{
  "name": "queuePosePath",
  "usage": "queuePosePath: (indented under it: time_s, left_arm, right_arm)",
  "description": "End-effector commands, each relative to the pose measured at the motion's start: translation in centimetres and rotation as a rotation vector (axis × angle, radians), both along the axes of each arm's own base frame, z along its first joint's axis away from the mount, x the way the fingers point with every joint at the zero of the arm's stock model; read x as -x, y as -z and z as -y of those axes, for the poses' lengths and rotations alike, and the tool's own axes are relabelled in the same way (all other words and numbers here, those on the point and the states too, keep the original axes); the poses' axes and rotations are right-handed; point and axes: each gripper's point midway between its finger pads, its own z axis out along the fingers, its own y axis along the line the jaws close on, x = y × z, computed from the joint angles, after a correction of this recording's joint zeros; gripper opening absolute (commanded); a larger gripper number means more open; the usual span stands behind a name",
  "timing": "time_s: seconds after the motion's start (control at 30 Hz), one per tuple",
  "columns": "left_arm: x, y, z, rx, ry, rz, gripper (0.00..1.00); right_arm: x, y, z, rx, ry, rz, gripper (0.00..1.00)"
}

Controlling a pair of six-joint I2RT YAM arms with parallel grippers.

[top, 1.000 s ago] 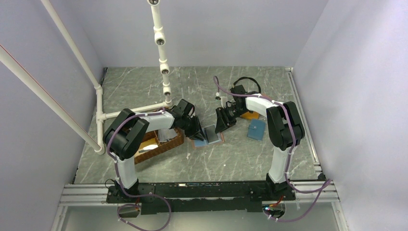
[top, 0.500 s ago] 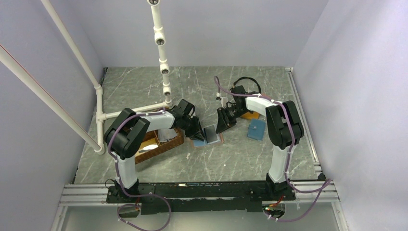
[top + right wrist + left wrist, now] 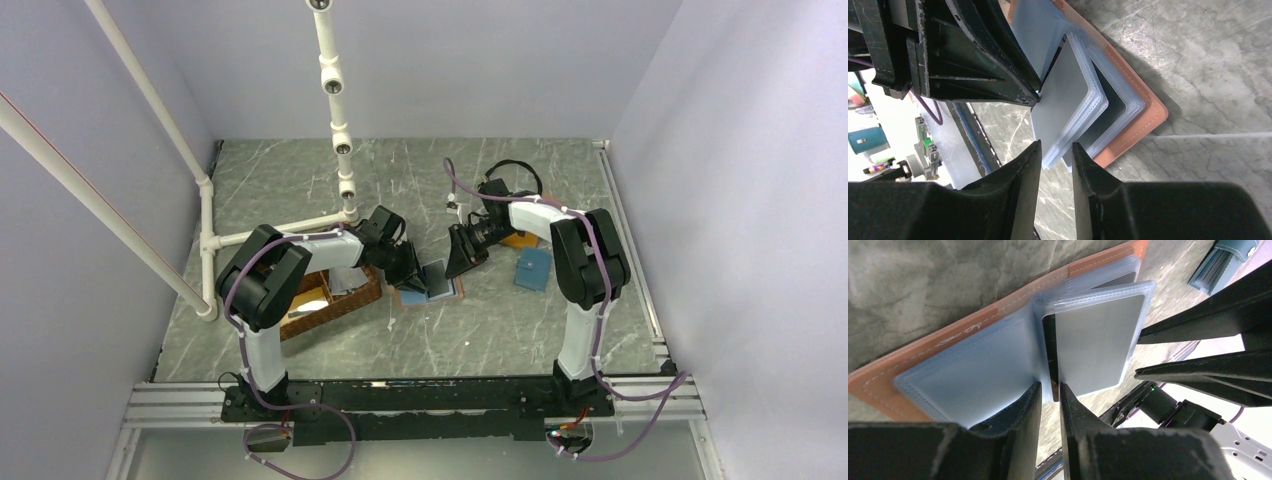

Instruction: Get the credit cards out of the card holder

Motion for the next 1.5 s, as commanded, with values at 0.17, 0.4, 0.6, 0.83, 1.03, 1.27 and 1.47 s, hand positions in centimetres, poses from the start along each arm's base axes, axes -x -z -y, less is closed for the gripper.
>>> queuePosePath:
  time_s: [0.17,0.4,0.6,0.83,1.03,1.27,1.47]
  left_arm:
    - [-0.6,-1.1,1.5,0.063,0.026,0.036,0.25]
    - [-0.6,-1.2,1.7,0.081,0.03,0.034,0.25]
    - [-0.5,-1.3,2.1,0.119,0.027,0.032,0.25]
    - [-0.6,-1.7,2.0,0.127,0.014,0.031,0.31]
    - [-0.9,-2.3,1.6,0.176,-0.037,0.024,0.45]
    - [-1.4,-2.1,1.7,0.205,-0.072,-0.006,0.45]
    - [-1.7,-1.4,0.4,0.113,-0.113,-0.028,0.44]
  right_arm:
    - [0.8,-0.5,-1.4,-0.067,-0.021,-0.04,0.37]
    - [0.8,-0.1,-1.5,-0.06,-0.009,-0.064,0.42]
    - [0.7,1.5,-1.1,-0.01,0.014,-0.09,0.33]
    - [-0.1,2.4,-0.1,0.059,0.038,-0.059,0.06]
    - [-0.7,2.2,1.0,0.054,0.074,-0.052,0.01]
    - [-0.4,2.0,0.8,0.03,0.058,-0.066,0.01]
    - [-0.6,1.3,0.8,0.018,0.039,-0.041,0.15]
